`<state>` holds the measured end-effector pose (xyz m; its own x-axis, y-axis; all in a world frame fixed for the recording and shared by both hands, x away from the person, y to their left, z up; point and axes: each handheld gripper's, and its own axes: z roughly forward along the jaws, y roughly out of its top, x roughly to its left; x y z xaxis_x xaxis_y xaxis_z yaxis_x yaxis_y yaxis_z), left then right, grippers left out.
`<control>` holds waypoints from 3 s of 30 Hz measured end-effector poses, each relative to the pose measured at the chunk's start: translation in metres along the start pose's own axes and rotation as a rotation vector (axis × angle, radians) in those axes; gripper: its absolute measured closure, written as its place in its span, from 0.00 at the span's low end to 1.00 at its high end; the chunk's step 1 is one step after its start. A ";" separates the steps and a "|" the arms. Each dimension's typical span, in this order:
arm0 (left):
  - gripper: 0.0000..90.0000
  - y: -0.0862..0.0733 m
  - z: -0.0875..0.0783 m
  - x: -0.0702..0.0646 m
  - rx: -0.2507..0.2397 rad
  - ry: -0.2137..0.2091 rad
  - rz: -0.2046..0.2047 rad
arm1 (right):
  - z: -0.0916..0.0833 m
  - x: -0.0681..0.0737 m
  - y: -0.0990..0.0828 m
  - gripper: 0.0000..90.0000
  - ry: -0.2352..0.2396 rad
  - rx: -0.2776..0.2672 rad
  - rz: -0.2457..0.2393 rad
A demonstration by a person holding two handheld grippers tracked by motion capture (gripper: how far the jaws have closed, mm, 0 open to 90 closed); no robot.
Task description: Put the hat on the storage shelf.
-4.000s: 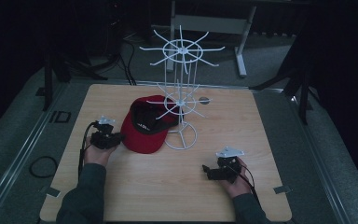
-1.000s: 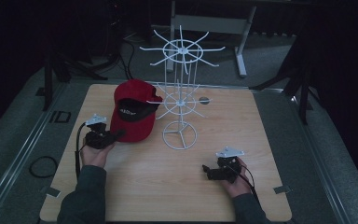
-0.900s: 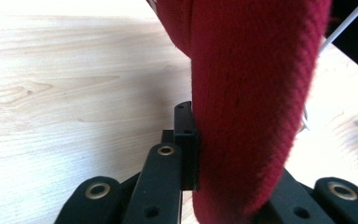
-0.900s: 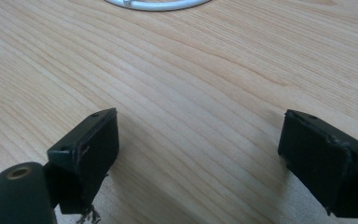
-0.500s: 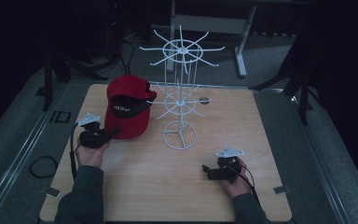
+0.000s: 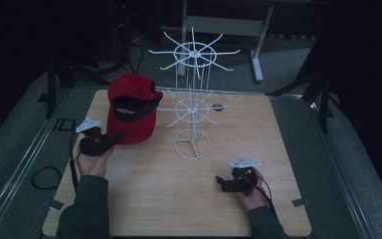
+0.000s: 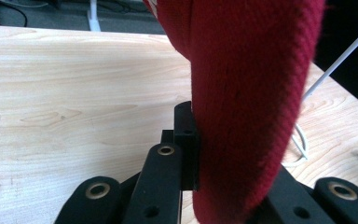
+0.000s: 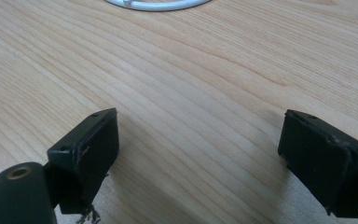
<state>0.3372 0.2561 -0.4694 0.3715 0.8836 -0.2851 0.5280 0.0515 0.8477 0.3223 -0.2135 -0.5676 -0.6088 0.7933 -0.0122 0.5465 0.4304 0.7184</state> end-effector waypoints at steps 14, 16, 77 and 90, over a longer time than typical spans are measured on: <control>0.95 0.016 -0.012 -0.003 -0.053 0.003 0.004 | 0.000 0.000 0.000 0.13 0.000 -0.001 -0.003; 0.95 0.019 -0.015 -0.003 -0.062 0.003 0.002 | 0.000 0.000 0.000 0.13 0.000 -0.001 -0.004; 0.95 0.069 -0.070 -0.032 -0.307 -0.100 -0.009 | 0.000 0.000 0.000 0.13 0.000 -0.001 0.000; 0.95 0.077 -0.086 -0.045 -0.373 -0.109 0.020 | 0.000 0.000 0.000 0.13 0.000 -0.001 -0.002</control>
<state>0.2956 0.2601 -0.3531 0.4689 0.8324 -0.2955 0.2137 0.2177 0.9523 0.3225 -0.2136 -0.5676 -0.6095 0.7927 -0.0134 0.5451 0.4313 0.7189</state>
